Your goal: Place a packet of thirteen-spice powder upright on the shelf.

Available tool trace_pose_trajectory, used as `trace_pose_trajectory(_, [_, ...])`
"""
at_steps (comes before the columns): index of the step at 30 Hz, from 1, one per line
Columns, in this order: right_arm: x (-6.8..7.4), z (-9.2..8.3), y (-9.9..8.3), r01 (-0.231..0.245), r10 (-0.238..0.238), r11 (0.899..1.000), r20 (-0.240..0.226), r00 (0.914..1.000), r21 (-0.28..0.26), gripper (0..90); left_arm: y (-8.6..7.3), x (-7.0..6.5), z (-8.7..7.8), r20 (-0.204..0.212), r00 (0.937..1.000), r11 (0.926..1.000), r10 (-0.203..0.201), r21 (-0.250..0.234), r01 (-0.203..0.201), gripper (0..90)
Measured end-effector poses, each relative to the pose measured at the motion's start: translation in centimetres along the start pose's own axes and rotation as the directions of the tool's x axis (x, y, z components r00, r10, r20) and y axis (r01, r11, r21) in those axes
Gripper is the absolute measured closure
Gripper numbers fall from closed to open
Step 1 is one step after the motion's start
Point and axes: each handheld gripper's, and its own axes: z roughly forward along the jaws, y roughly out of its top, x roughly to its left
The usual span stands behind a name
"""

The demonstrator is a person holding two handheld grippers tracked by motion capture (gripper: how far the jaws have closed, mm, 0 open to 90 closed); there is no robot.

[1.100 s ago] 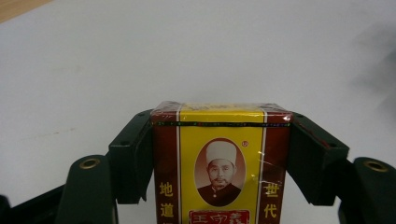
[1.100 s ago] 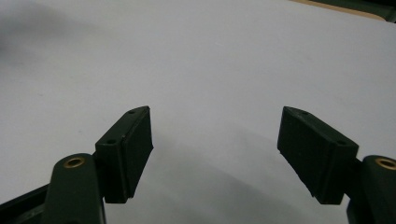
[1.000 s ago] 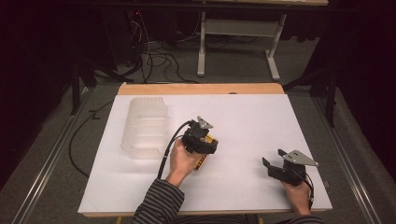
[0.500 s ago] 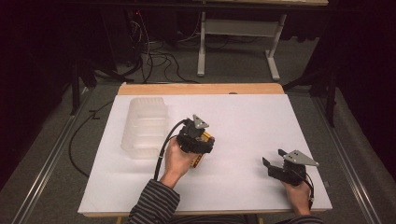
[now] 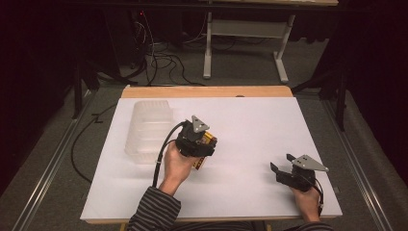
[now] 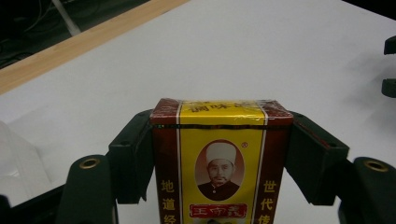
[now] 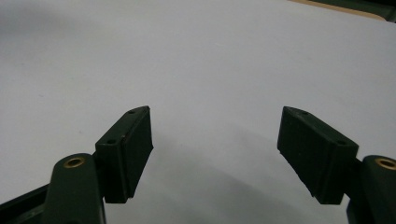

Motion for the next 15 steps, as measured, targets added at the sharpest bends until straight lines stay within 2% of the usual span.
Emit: trace_pose_trajectory(15, [0.0, 0.0, 0.0, -0.002, 0.002, 1.0, 0.0, 1.0, -0.004, 26.8, 0.1, 1.7, -1.9, -0.016, 0.9988, 0.9972, -0.047, -0.06, 0.046, 32.3])
